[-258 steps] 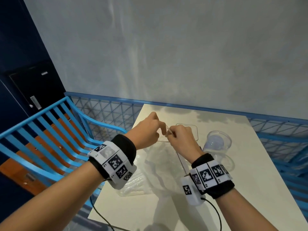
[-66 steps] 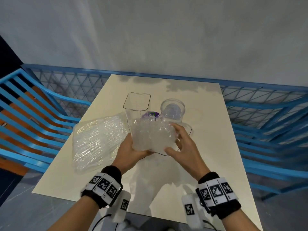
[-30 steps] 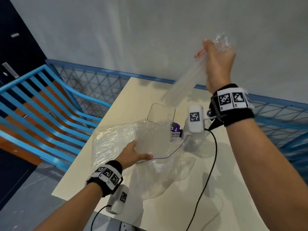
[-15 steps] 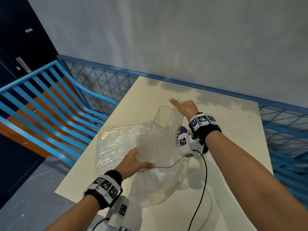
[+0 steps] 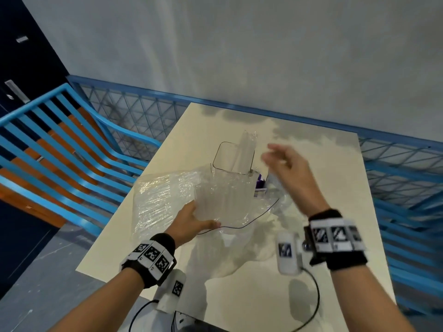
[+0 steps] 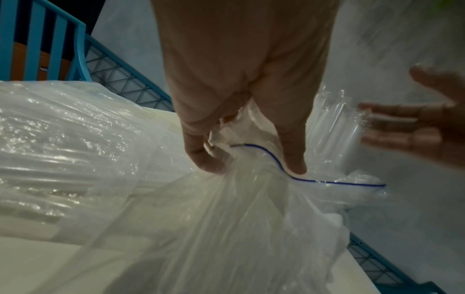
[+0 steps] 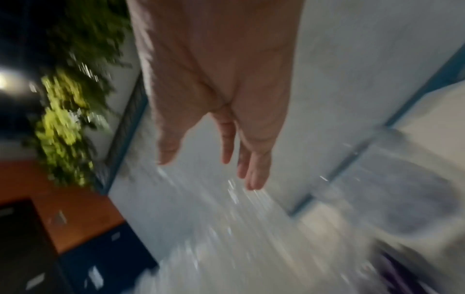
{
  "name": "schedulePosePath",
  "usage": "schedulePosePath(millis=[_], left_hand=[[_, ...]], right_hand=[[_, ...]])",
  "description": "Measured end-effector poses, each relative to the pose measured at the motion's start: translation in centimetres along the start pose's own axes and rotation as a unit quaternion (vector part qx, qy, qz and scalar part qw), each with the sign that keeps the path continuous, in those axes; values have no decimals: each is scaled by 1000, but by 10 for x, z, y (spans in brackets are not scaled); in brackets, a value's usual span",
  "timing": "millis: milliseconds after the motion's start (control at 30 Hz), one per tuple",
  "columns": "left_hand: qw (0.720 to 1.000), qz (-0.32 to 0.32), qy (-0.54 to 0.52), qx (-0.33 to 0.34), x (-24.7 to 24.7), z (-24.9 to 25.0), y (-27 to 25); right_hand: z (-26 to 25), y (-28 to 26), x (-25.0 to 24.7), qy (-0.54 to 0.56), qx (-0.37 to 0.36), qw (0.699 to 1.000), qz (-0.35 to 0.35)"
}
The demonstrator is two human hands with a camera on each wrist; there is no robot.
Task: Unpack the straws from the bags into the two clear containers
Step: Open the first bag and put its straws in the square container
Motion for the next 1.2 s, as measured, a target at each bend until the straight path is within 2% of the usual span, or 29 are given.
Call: schedulePosePath(millis=[67,133,200,267,567,667,967,1067,1200], left_hand=[[1000,2,-12,12,4,5,-5],[1000,3,-21,23,7,10,-10],[999,4,-31,31,10,13,-14],[999,2,-36,34,13,12,-16],[999,-19,-8,36,13,11,-17],[999,-15,-4,31,10,14,-18],[1000,-17,-4,21,3,14,-19],[1000,-17,-4,23,2,13,-18],[999,-19,6,25,4,11,-15]], right_hand=[[38,-30,29,21,45,996,-79],[60,-54,45,-14,27,994,-103],[67,-65,45,-75,-4,996,-55],[65,-66,38,-93,-11,996,11],[51,-44,15,10,-5,994,105],[39,-36,10,60,-5,992,110],[-11,-21,-4,114,-22,986,118],[-24,-13,-7,115,-22,989,96],[-16,-4,1,50,6,998,40]])
Point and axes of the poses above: each hand's wrist, its own y-axis towards the middle knuckle, its own x-axis out of the palm, z = x × y, the point moved 8 cm from there along y, towards the middle knuckle, and after that the axes turned 7 degrees about z, right-handed, at the moved point
